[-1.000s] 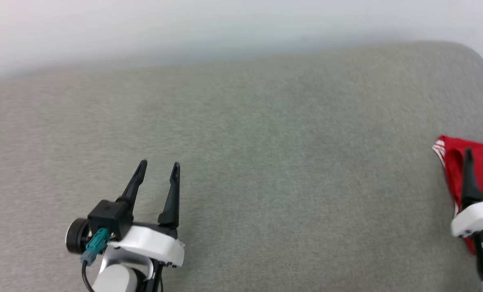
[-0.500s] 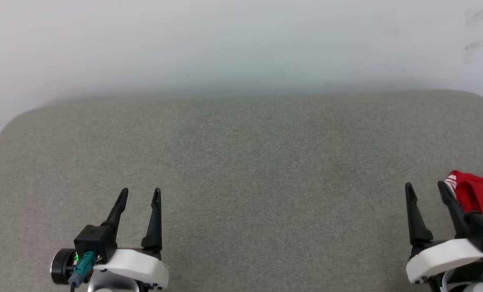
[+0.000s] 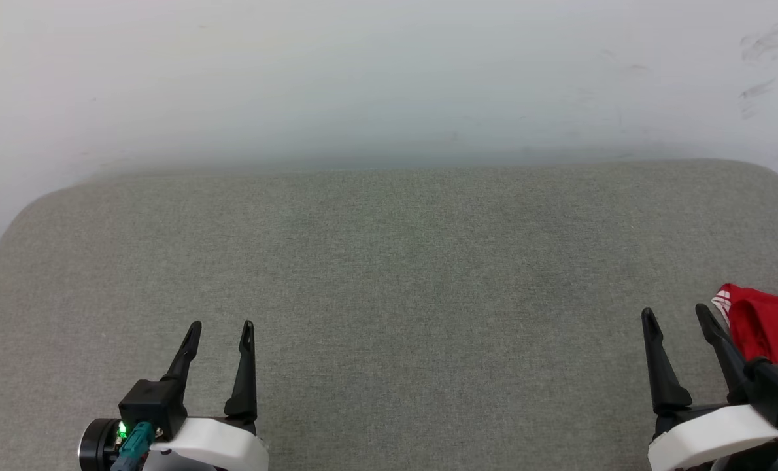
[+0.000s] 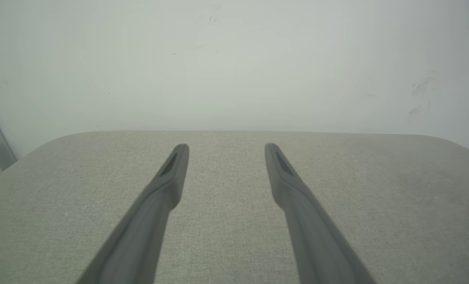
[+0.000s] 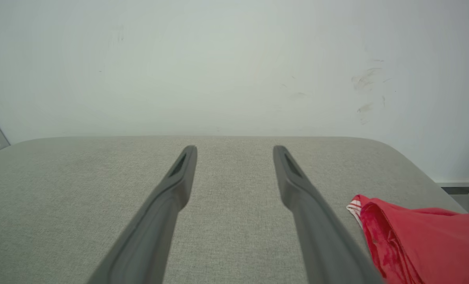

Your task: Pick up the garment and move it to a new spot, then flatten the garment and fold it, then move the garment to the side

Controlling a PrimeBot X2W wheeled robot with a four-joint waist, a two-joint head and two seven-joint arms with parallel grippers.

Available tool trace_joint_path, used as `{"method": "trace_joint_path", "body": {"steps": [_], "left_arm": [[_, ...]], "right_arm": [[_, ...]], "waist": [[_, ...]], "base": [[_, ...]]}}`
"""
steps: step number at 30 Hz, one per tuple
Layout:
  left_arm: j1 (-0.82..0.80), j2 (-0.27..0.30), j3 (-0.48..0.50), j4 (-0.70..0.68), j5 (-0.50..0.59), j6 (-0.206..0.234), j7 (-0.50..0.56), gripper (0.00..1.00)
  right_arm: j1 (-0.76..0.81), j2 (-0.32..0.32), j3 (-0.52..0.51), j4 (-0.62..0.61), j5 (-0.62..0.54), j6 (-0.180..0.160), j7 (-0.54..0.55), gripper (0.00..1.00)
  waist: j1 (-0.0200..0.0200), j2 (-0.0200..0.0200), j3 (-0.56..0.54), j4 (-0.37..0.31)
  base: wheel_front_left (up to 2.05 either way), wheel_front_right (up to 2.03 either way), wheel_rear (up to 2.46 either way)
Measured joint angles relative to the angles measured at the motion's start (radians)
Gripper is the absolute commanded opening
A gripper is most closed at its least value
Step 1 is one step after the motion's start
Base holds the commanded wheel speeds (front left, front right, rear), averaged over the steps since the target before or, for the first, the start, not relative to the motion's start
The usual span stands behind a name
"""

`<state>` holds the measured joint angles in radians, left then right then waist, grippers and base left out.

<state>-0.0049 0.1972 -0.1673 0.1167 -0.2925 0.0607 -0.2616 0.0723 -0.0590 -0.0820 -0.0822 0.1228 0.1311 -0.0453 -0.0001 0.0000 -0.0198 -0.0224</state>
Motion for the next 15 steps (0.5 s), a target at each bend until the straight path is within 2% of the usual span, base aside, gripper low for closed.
{"method": "trace_joint_path", "body": {"steps": [14, 15], "left_arm": [[0.000, -0.033, 0.030, 0.030, 0.038, -0.044, 0.000, 1.00], [0.001, -0.035, 0.029, 0.035, 0.038, -0.044, 0.001, 0.00]], "right_arm": [[-0.001, 0.003, 0.001, 0.000, 0.001, 0.000, 0.010, 1.00], [0.000, 0.003, 0.002, 0.006, 0.001, 0.000, 0.010, 0.00]], "waist": [[0.0001, 0.0000, -0.002, 0.007], [0.0002, 0.0000, -0.002, 0.007]], "base": [[0.00, 0.00, 0.00], [0.00, 0.00, 0.00]]}}
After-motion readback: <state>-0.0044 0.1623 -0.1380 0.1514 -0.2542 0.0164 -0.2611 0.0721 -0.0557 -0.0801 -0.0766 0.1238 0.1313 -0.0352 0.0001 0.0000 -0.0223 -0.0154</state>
